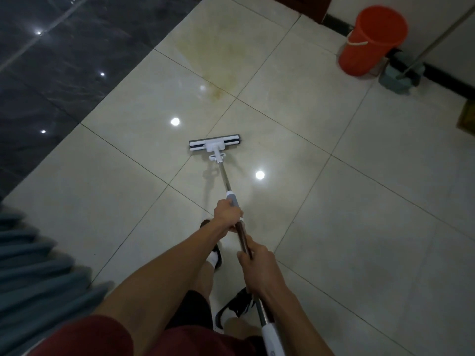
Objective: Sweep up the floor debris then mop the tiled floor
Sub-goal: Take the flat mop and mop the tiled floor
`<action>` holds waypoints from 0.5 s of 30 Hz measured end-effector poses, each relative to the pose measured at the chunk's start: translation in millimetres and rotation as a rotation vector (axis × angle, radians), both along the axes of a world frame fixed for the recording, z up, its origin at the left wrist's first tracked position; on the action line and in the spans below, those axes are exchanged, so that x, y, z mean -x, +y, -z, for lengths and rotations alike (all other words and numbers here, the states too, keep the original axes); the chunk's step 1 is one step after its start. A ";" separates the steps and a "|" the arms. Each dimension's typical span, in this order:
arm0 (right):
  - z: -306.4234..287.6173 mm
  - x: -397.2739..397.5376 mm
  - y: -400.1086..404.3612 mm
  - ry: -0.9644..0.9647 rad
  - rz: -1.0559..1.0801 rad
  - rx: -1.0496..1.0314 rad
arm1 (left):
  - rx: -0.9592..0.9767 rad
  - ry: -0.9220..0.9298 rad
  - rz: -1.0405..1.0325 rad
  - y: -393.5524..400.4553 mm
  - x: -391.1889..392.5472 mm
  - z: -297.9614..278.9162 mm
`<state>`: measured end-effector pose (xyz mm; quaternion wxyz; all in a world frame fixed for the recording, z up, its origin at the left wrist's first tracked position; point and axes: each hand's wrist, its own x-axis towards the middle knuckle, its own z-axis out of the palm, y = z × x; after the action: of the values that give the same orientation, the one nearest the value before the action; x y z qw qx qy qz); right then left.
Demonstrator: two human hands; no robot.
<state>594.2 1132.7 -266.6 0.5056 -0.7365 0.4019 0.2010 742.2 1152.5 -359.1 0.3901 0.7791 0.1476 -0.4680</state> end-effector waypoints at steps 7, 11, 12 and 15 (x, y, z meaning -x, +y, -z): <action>14.6 5.7 6.9 -0.019 0.075 -0.012 | -0.043 -0.031 0.026 0.9 4.5 16.3; 24.1 -30.7 2.3 -0.013 0.104 0.004 | -0.022 -0.039 0.008 -4.3 -27.9 26.6; 25.4 -41.7 -0.7 -0.007 0.109 0.007 | -0.017 -0.042 0.007 -7.0 -38.1 29.4; 29.3 -83.4 -17.6 -0.010 0.131 0.009 | 0.000 -0.070 0.001 -22.8 -78.4 36.8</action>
<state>677.6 1115.2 -295.8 0.5165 -0.7119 0.4474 0.1620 820.6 1129.7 -395.9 0.3949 0.7951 0.1336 -0.4405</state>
